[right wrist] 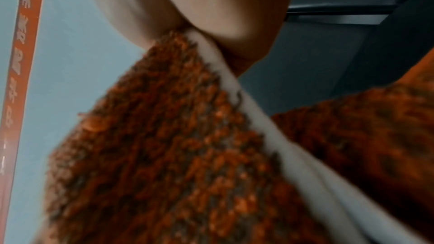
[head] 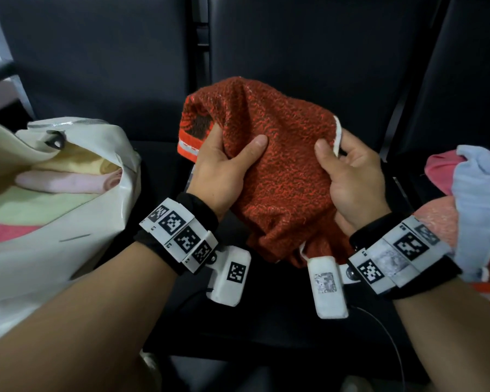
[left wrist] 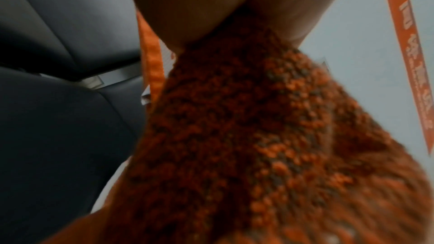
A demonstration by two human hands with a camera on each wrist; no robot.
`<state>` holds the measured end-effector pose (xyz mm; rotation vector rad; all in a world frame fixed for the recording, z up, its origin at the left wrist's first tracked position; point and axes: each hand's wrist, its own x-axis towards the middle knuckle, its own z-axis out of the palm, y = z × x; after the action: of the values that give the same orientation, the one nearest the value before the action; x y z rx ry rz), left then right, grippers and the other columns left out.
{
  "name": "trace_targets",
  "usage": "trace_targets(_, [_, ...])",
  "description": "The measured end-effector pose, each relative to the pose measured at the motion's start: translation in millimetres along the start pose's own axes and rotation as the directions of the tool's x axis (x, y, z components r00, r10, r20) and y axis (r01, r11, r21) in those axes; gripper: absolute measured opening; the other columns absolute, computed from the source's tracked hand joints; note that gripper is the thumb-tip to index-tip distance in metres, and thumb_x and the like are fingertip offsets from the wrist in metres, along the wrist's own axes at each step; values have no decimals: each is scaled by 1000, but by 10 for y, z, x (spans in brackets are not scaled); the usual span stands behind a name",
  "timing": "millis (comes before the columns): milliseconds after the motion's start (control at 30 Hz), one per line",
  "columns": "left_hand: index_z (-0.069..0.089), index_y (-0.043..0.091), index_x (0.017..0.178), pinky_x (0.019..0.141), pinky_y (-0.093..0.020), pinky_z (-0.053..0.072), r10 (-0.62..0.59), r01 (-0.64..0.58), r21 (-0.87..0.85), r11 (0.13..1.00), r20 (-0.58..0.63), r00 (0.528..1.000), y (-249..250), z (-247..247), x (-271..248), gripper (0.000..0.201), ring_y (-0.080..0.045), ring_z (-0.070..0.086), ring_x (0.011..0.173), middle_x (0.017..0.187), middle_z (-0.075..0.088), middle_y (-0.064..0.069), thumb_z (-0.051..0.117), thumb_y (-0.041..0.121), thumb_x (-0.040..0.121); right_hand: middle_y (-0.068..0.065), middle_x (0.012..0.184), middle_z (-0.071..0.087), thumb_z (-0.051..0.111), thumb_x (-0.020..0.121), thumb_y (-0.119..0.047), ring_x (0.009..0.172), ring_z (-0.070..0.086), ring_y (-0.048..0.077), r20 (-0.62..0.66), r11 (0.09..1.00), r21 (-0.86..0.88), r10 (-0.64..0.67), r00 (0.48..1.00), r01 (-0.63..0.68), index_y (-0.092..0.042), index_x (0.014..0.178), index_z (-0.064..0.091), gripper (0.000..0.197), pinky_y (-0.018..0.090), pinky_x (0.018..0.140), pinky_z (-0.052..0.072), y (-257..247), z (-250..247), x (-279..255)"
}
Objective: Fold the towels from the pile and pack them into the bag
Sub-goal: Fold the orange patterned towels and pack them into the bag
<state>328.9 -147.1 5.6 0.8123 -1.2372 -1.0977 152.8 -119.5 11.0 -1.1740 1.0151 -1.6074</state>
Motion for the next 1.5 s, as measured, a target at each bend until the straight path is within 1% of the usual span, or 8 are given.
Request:
trace_targets(167, [70, 14, 105, 83, -32, 59, -29, 31, 34, 999, -73, 997, -3, -28, 7, 19, -17, 75, 94, 97, 78, 1, 78, 10, 88, 13, 104, 76, 62, 100, -16, 105, 71, 31, -52, 996, -79, -46, 998, 42, -16, 98, 75, 13, 49, 98, 55, -1, -16, 0])
trace_targets(367, [74, 4, 91, 87, -53, 61, -115, 123, 61, 991, -122, 986, -47, -30, 37, 23, -35, 74, 90, 92, 76, -14, 78, 25, 80, 6, 91, 74, 66, 98, -25, 90, 69, 23, -153, 990, -125, -82, 985, 63, -21, 86, 76, 16, 51, 94, 55, 8, -56, 14])
trace_targets(500, [74, 14, 95, 86, -44, 61, -127, 129, 26, 991, -90, 988, -39, -39, 25, 9, -25, 75, 89, 92, 77, -5, 76, 14, 86, 9, 107, 74, 63, 99, -18, 104, 69, 25, -48, 997, -10, -71, 996, 70, -15, 107, 72, 12, 49, 100, 54, 21, -69, 12])
trace_targets(633, [68, 12, 111, 85, -35, 60, -134, 131, -50, 990, -41, 990, -5, -60, 16, 25, -20, 74, 93, 98, 76, -3, 70, -1, 90, 12, 129, 66, 64, 92, 0, 121, 63, 27, 202, 996, 92, -41, 979, 23, -10, 142, 50, 52, 41, 102, 51, -3, -64, -3])
trace_targets(767, [65, 13, 114, 88, -36, 59, -129, 126, -82, 989, -24, 991, 11, -77, 22, 33, -21, 74, 98, 103, 76, -4, 67, -9, 89, 14, 135, 62, 74, 80, 7, 125, 61, 30, 304, 1000, 1, 16, 952, -17, -17, 147, 40, 79, 45, 102, 52, 70, -81, 4])
trace_targets(1000, [66, 10, 112, 92, -44, 59, -156, 155, -78, 985, -15, 988, -8, -99, 28, 38, -26, 73, 100, 105, 75, -9, 79, -3, 79, 10, 97, 78, 71, 85, 6, 92, 75, 23, 9, 995, -37, 92, 996, -91, -8, 99, 73, 20, 34, 82, 57, 88, -66, -31])
trace_targets(1200, [56, 16, 136, 97, -34, 55, -210, 220, -70, 973, 123, 970, -55, -95, 56, 52, -18, 70, 110, 117, 72, -1, 72, 4, 88, 6, 107, 77, 66, 94, -5, 104, 72, 22, -25, 999, -39, 25, 999, -26, -17, 102, 74, 16, 38, 92, 56, 64, -94, 7])
trace_targets(1500, [53, 14, 141, 110, -37, 48, -55, 57, 68, 996, -19, 998, -91, -88, 71, 40, -14, 65, 120, 126, 69, 2, 54, 5, 102, 0, 107, 77, 60, 101, -17, 105, 71, 14, -130, 994, -105, -28, 991, 14, -21, 102, 73, 14, 38, 99, 55, 9, -48, -5])
